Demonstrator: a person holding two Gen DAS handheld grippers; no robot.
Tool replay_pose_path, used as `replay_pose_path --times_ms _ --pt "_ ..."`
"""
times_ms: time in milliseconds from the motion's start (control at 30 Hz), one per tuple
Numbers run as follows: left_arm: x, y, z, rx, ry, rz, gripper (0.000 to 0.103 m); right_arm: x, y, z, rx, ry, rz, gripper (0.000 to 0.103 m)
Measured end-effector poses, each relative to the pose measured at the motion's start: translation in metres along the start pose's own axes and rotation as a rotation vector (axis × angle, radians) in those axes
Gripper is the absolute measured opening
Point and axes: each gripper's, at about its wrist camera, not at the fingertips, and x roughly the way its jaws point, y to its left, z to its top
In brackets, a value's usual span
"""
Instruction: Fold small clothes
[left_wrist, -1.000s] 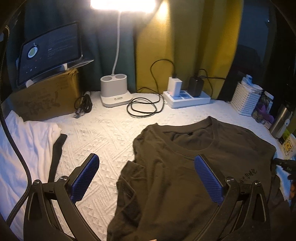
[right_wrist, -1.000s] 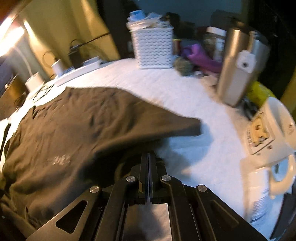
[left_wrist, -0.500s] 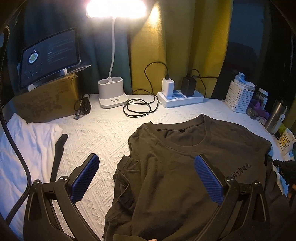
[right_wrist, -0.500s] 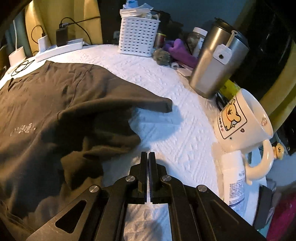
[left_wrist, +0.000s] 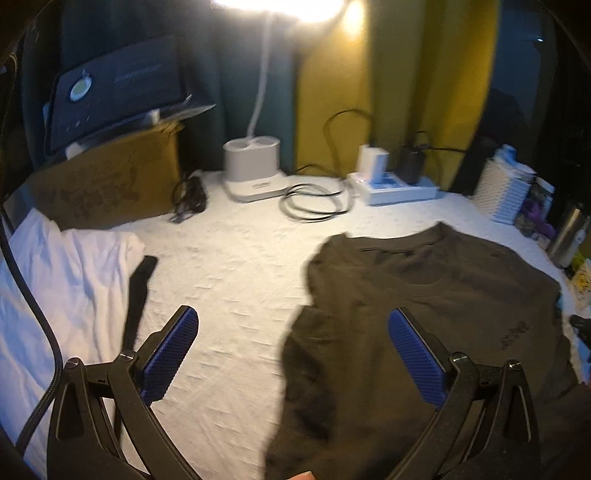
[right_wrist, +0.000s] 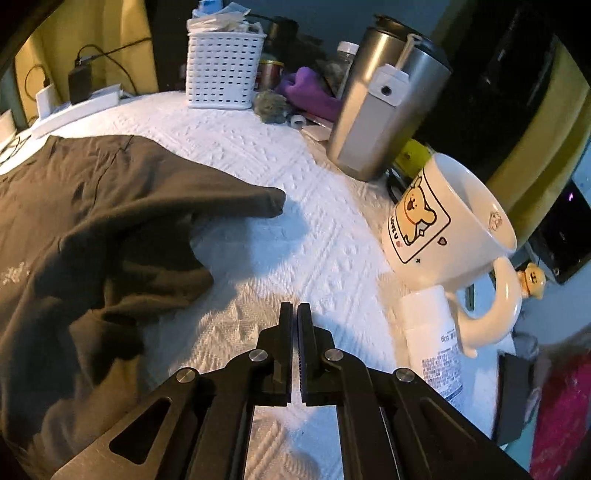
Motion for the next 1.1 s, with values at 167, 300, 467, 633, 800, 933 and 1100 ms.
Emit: replay_pose_path --times_ms 167,300,467,633,800,933,1100 --pt "0.039 0.024 -0.002 -0.009 0.099 -0.053 0.101 -0.006 0.008 -0.001 -0.006 0.001 0.06 0.003" --pt "0.068 0.015 -0.014 0.026 0.207 -0.15 0.079 -0.009 0.014 0.0 -0.012 0.01 0.06 0.003" --pt "0.064 0.008 -0.016 0.081 0.174 -0.183 0.028 -0.009 0.016 0.005 0.0 0.019 0.048 0.003" --pt "0.048 0.028 -0.009 0.032 0.097 -0.109 0.0 -0.015 0.015 0.011 0.008 -0.006 0.072 0.003" --pt "0.027 0.061 0.0 -0.023 0.028 -0.022 0.0 -0.026 0.019 0.019 0.007 -0.045 0.115 0.003" --pt "0.001 0.073 0.002 -0.033 -0.011 0.001 0.0 -0.035 0.02 0.023 0.017 -0.076 0.143 0.003" --pt "-0.041 0.086 -0.005 -0.069 -0.073 0.08 0.0 -0.035 0.018 0.024 0.049 -0.087 0.186 0.003"
